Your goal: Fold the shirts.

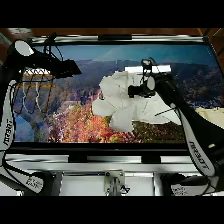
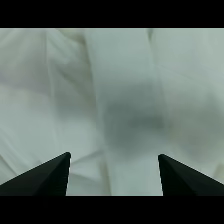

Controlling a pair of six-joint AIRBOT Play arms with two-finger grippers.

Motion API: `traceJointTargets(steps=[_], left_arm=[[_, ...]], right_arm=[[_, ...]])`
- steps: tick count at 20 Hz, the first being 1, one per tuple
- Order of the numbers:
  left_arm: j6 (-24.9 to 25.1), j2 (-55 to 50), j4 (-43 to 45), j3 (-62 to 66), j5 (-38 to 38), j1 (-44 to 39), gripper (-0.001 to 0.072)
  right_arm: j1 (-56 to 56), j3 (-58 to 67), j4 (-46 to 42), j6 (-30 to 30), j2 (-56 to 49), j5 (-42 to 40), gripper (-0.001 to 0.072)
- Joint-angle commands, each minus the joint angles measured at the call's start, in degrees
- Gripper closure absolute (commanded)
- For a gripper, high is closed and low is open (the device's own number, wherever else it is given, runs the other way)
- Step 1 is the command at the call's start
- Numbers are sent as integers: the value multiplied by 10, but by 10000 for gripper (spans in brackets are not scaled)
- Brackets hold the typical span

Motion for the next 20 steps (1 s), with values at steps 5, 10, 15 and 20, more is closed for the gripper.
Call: traceJointTargets(steps=[5,10,15,20], left_arm=[[16,0,2,1,-6,6,29],[23,0,0,1,-22,4,35],[57,0,0,1,-52,-3,35],[76,-6,-23,1,-12,-38,9]], right_arm=[[18,118,-47,48,-142,119,52],[18,142,-151,59,-141,189,637],[19,228,-149,-69,-29,209,637],[73,246,-146,-111,94,336,637]])
